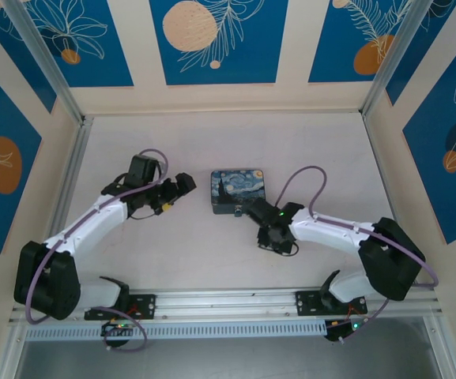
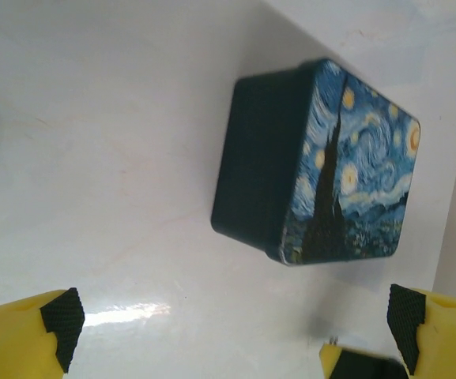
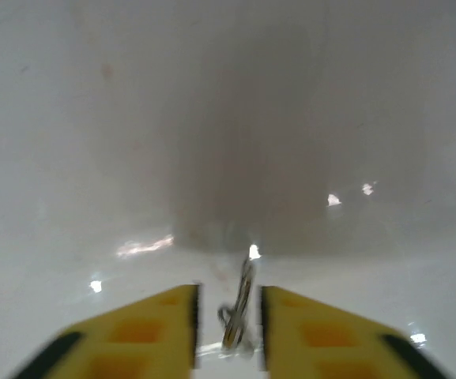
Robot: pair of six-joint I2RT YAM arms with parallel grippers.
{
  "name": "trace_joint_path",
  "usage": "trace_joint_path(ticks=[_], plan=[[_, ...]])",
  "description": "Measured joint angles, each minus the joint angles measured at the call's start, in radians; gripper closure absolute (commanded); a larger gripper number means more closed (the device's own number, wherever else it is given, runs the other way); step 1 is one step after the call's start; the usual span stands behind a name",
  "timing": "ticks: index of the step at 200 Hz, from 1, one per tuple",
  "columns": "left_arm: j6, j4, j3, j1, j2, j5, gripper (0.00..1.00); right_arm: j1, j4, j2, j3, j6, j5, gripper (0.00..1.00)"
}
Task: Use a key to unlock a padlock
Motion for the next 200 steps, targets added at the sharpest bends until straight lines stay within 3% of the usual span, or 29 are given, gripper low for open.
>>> trace_joint_path(ticks=[34,74,200], plan=[[-0.021,0.018,0.033,-0.079,0.057,-0.028,0.0,-0.126,-0.002,-0.143,-0.05,-0.068,-0.031,0.25],[-0.036,0.033,0.07,-0.121,0.117,-0.057,0.0,-0.225,0.008,-0.269,-0.076,-0.087,-0.077,0.33],[-0.043,0.036,0.113,-0.139,0.169,-0.078,0.0,-0.241,0.144,-0.07,-0.046,-0.119,-0.192,0.35]])
